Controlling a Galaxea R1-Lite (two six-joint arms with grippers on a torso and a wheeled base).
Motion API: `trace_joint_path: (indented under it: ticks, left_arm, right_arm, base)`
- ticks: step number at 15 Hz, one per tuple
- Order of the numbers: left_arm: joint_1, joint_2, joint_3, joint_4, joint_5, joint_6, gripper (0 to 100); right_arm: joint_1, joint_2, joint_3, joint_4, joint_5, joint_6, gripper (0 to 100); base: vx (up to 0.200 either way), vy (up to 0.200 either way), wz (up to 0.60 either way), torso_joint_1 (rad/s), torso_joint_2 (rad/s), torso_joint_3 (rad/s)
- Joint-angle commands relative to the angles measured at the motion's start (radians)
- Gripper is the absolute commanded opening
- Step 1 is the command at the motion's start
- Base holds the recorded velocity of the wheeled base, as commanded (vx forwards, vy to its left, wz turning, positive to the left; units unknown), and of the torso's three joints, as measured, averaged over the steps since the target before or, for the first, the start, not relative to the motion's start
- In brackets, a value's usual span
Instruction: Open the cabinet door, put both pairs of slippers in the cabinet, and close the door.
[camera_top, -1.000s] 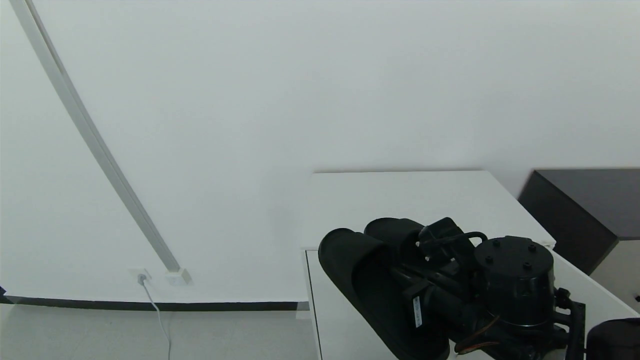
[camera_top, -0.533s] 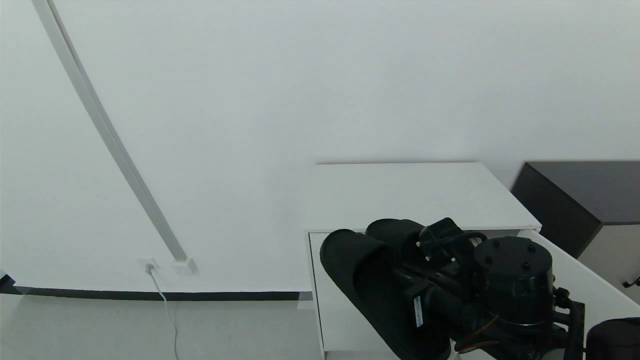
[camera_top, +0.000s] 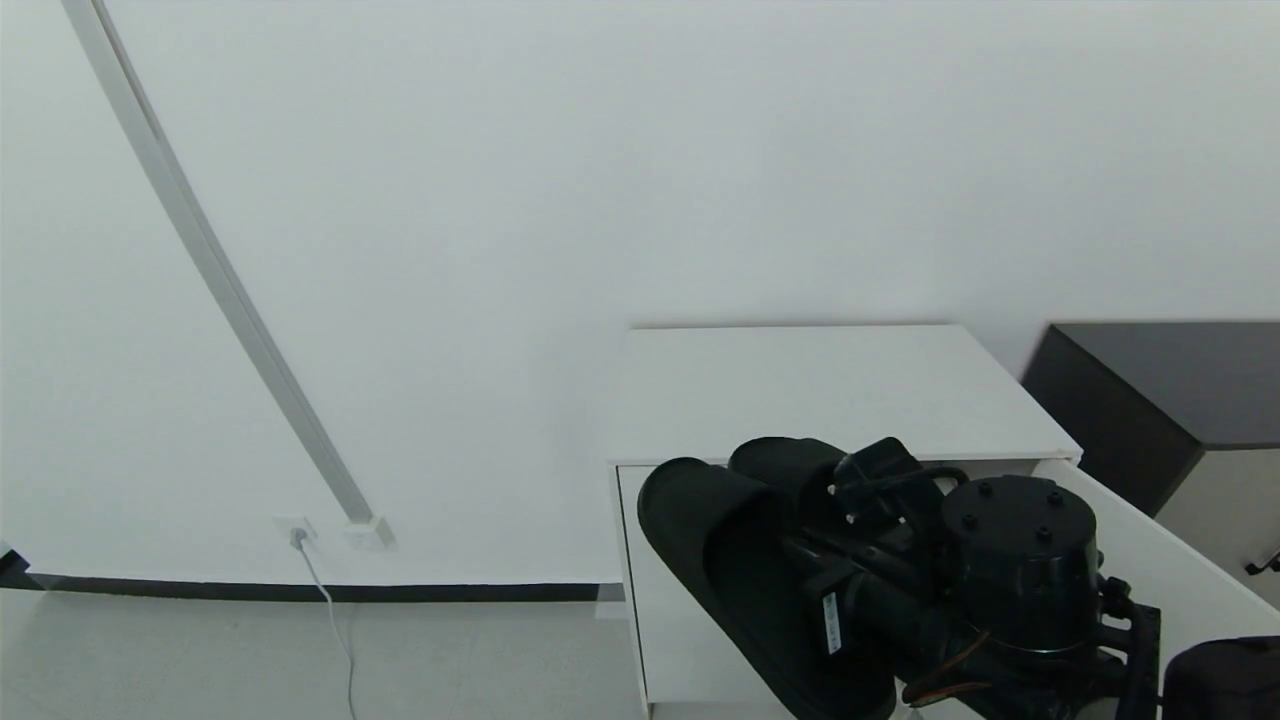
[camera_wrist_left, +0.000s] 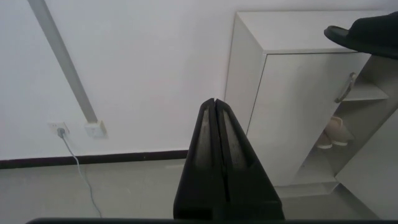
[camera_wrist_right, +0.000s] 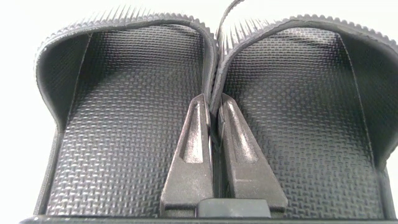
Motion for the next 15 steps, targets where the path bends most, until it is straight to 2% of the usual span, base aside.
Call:
trace_joint_path:
  ticks: [1,15]
  left_arm:
    - [0.0,0.0,0.002,0.0,0.0,0.001,0]
    - [0.0,0.0,0.002,0.0,-0.002,0.0,0]
  right_arm:
    - [0.0,0.012,0.001,-0.001,0.0,0.0,0]
    - [-0.004,0.037,0.001,-0.031,0.006,0.009,0]
  base:
    - [0.0,-0.2,0.0,-0.002,0.01,-0.002]
    - [0.0,-0.2,0.0,0.002,0.0,0.003]
